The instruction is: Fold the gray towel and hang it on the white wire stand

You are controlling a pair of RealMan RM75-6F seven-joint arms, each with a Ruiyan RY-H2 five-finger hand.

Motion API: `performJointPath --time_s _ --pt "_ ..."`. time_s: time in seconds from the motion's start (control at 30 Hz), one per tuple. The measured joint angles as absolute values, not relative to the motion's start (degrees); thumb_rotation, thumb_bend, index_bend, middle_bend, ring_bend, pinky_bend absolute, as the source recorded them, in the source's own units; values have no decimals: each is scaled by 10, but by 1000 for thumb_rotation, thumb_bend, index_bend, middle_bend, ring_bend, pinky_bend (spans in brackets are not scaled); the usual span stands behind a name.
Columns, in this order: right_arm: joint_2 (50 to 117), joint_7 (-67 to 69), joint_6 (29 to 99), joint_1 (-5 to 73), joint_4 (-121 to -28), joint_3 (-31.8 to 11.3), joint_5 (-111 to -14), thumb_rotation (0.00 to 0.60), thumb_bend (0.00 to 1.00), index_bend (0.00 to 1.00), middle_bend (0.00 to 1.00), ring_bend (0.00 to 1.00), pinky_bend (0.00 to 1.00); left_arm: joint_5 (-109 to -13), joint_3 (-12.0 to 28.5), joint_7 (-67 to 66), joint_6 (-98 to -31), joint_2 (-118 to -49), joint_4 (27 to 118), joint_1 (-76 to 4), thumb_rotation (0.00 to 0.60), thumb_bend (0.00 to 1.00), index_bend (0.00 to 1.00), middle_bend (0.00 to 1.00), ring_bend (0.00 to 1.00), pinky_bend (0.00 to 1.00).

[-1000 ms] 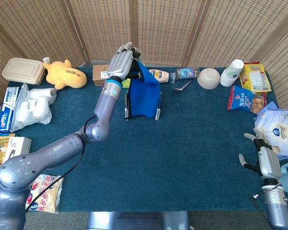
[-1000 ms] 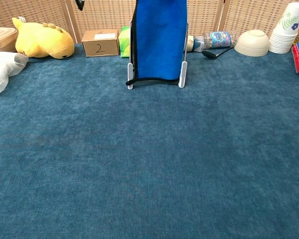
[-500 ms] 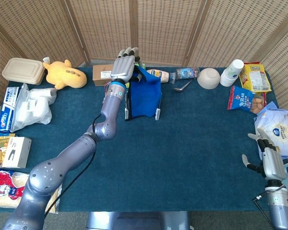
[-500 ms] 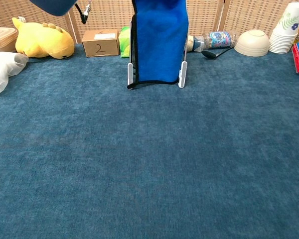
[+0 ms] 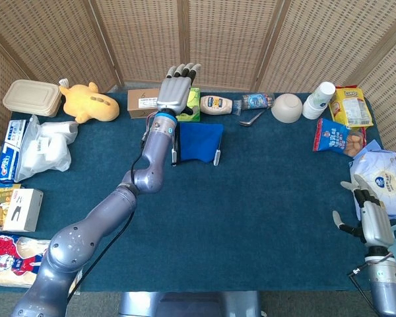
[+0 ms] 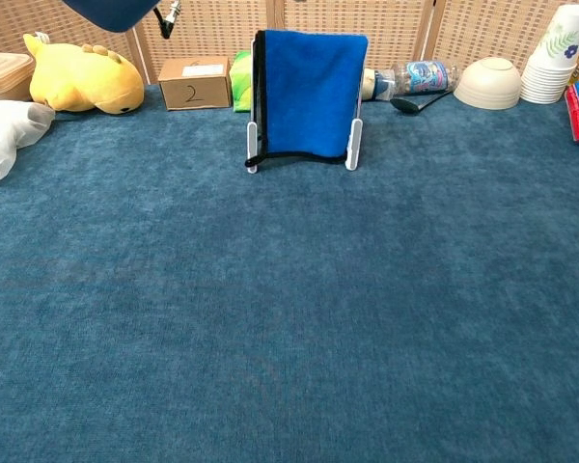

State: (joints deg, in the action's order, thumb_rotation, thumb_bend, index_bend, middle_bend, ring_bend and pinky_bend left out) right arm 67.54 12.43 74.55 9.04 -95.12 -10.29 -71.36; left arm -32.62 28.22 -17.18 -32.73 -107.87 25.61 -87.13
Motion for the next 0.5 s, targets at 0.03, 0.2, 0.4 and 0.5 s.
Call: performJointPath --time_s 0.03,0.2,0.4,0.5 --pt "675 124 745 91 -951 -103 -714 600 359 189 48 0 0 -330 283 -167 -332 -1073 269 -866 600 347 0 0 0 0" --pt "669 116 738 98 -952 -107 -715 600 359 183 47 0 0 -353 285 -145 -370 -1027 376 -823 600 344 17 0 0 0" --pt "664 104 729 109 -954 -111 -716 600 361 174 46 0 0 -369 279 -129 -425 -946 572 -745 600 343 40 0 0 0" --pt "663 97 723 116 -955 -114 -715 600 359 172 44 0 0 -375 273 -122 -455 -900 671 -700 600 343 48 0 0 0"
